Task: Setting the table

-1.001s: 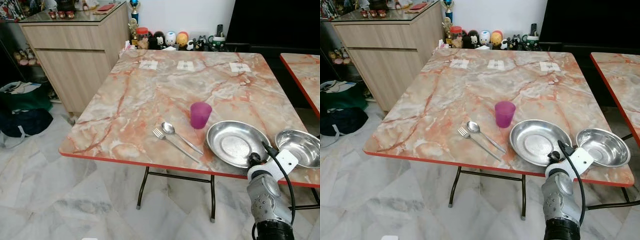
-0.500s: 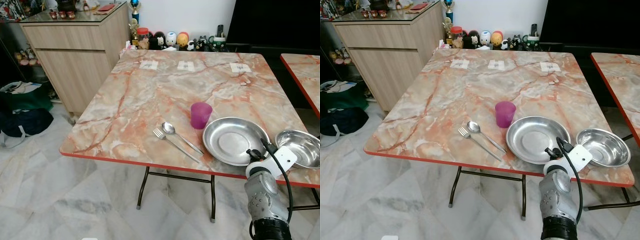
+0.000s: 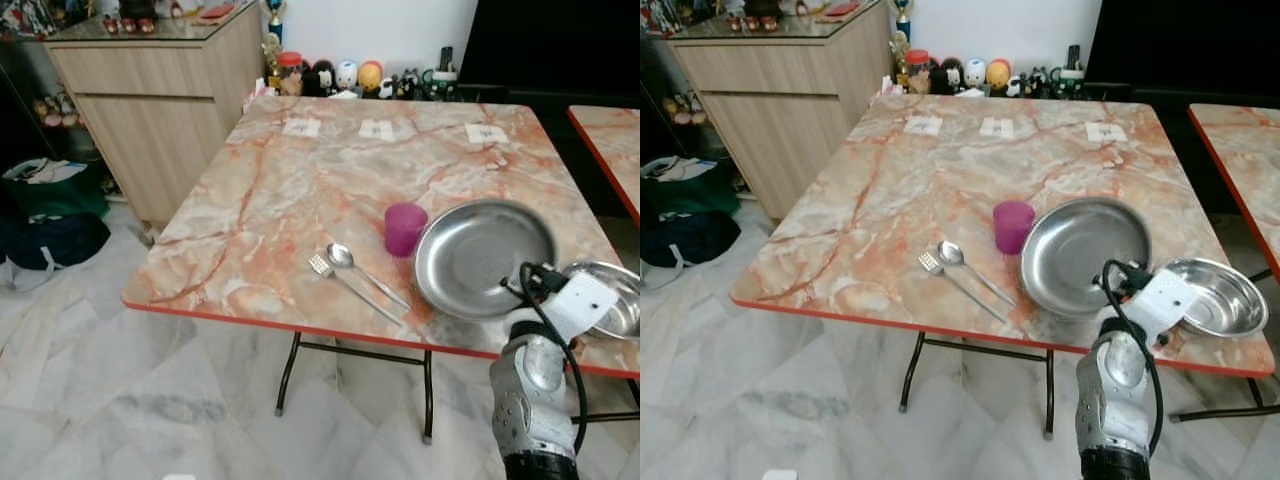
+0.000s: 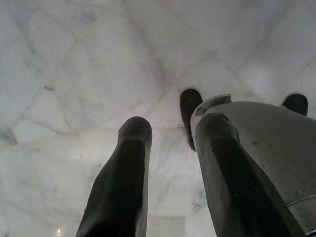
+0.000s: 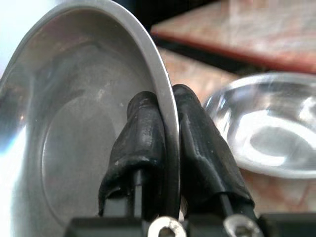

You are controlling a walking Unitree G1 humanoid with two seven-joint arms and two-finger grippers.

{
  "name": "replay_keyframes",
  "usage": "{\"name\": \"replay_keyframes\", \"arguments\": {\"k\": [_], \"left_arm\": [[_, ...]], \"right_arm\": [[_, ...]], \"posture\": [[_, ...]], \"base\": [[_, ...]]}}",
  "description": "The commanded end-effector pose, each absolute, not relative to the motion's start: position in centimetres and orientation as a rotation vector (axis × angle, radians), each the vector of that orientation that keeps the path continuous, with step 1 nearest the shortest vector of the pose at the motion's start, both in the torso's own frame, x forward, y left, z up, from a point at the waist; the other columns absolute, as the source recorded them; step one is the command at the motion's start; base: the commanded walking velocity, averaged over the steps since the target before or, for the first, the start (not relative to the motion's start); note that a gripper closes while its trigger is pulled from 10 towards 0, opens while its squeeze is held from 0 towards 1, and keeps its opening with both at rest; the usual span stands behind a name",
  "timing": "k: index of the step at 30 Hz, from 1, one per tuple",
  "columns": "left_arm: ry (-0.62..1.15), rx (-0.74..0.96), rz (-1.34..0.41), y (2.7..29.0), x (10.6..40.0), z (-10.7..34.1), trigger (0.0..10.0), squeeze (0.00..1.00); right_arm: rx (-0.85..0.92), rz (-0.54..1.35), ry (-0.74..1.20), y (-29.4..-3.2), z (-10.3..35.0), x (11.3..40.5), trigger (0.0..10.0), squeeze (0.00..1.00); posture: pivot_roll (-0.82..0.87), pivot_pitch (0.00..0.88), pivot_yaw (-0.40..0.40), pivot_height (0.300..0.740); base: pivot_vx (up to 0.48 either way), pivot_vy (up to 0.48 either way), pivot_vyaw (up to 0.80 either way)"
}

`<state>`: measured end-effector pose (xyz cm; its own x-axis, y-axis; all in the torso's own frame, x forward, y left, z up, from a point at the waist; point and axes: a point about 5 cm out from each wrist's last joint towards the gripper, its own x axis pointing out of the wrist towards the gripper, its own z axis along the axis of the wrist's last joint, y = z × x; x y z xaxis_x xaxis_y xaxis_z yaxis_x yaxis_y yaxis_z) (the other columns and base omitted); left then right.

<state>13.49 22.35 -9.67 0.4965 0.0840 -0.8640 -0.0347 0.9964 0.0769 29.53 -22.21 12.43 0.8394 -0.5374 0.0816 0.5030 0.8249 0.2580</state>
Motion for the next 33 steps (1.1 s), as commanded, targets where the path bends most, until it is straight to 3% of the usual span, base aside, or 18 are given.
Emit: {"name": "replay_keyframes", "arguments": {"k": [1,5,6,11,15,23,33], "left_arm": [[1.041,0.028,0.086,22.3,13.3,-9.7,10.0,0.00],[1.037,0.027,0.086,22.3,13.4,-9.7,10.0,0.00],[1.036,0.029,0.086,22.3,13.4,-9.7,10.0,0.00],[1.033,0.058,0.078,22.3,13.4,-9.7,10.0,0.00],[1.033,0.080,0.077,22.4,13.4,-9.7,10.0,0.00],[1.034,0.068,0.084,22.3,13.4,-9.7,10.0,0.00],[1.030,0.077,0.094,22.4,13.5,-9.6,10.0,0.00]], "right_arm": [[0.179,-0.573,-0.237,-22.5,13.9,29.2,0.0,0.00],[0.153,-0.563,-0.282,-22.5,15.0,29.2,0.0,0.00],[0.150,-0.542,-0.295,-22.3,15.4,29.3,10.0,0.00],[0.139,-0.433,-0.321,-20.9,16.0,29.3,10.0,0.00],[0.143,-0.411,-0.306,-20.3,15.8,29.2,10.0,0.00],[0.159,-0.410,-0.323,-20.1,16.4,29.3,10.0,0.00],[0.139,-0.383,-0.356,-19.7,17.0,29.4,10.0,0.00]], "posture": [[-0.08,0.000,0.013,0.740],[-0.09,0.000,0.013,0.740],[-0.09,0.000,0.012,0.740],[-0.09,0.000,0.005,0.740],[-0.09,0.000,0.002,0.740],[-0.09,0.000,-0.001,0.740],[-0.09,0.000,0.004,0.740]], "base": [[0.000,0.000,0.00],[0.000,0.000,0.00],[0.000,0.000,0.00],[0.000,0.000,0.00],[0.000,-0.466,0.00],[0.000,-0.480,-0.72],[0.000,-0.474,0.00]]}}
